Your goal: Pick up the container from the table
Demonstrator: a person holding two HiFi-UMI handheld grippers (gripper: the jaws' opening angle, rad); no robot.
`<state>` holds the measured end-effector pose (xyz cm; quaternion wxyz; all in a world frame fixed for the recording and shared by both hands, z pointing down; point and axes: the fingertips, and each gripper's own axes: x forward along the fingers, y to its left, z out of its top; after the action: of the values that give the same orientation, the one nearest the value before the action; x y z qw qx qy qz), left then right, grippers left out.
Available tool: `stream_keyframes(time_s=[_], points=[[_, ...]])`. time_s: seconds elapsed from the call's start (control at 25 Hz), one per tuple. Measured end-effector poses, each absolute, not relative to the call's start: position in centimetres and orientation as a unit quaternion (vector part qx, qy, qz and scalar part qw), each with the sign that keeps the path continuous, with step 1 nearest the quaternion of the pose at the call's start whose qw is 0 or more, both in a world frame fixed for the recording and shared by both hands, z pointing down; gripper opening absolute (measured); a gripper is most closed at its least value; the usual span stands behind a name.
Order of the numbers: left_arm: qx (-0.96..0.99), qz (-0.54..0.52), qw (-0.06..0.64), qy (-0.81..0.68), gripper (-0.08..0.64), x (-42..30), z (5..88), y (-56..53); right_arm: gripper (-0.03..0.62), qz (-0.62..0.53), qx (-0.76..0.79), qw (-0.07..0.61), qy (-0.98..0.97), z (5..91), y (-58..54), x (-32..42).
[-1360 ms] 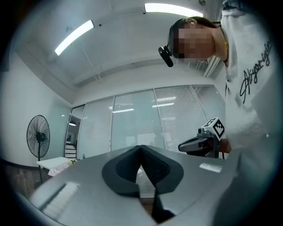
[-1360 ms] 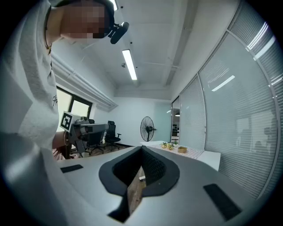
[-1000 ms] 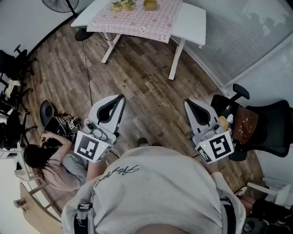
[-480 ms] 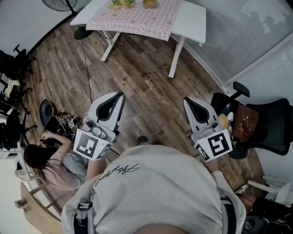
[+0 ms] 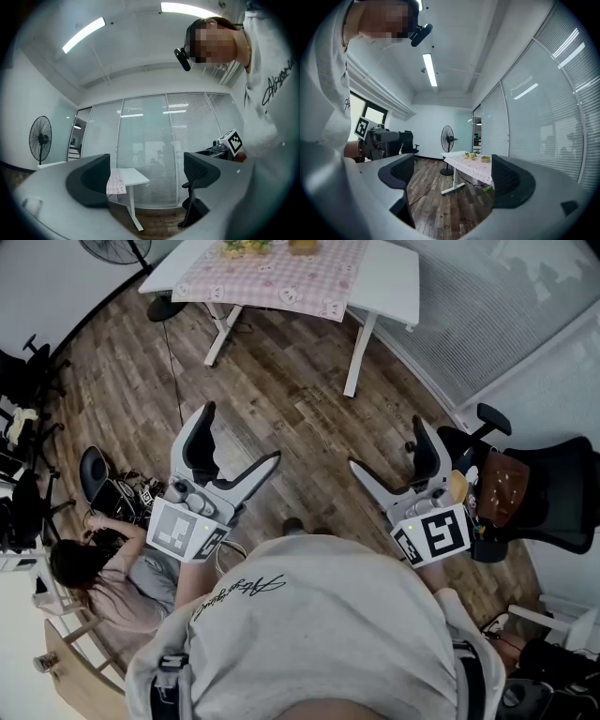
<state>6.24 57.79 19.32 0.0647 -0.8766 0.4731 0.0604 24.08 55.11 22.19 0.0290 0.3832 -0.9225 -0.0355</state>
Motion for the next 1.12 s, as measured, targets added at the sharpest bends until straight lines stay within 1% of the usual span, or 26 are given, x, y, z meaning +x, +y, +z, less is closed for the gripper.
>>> stream_keyframes(time_s=[0.12, 0.2, 1.12], points=[[-0.877, 0.059, 0.068, 0.472, 0.491, 6.1, 19.2, 57.6, 0.54, -0.031, 0.394, 0.02, -0.918, 22.2, 54.6, 24.2], [-0.877, 0.051, 0.073, 0.472, 0.494, 6.1, 19.3, 57.5, 0.551, -0.026, 0.398, 0.012, -0.917, 22.1, 54.3, 24.3], [-0.879, 0.031, 0.077, 0.469, 0.495, 0.9, 21.1, 58.0, 0.554, -0.017, 0.402, 0.019, -0.915, 24.3, 54.5, 19.5]])
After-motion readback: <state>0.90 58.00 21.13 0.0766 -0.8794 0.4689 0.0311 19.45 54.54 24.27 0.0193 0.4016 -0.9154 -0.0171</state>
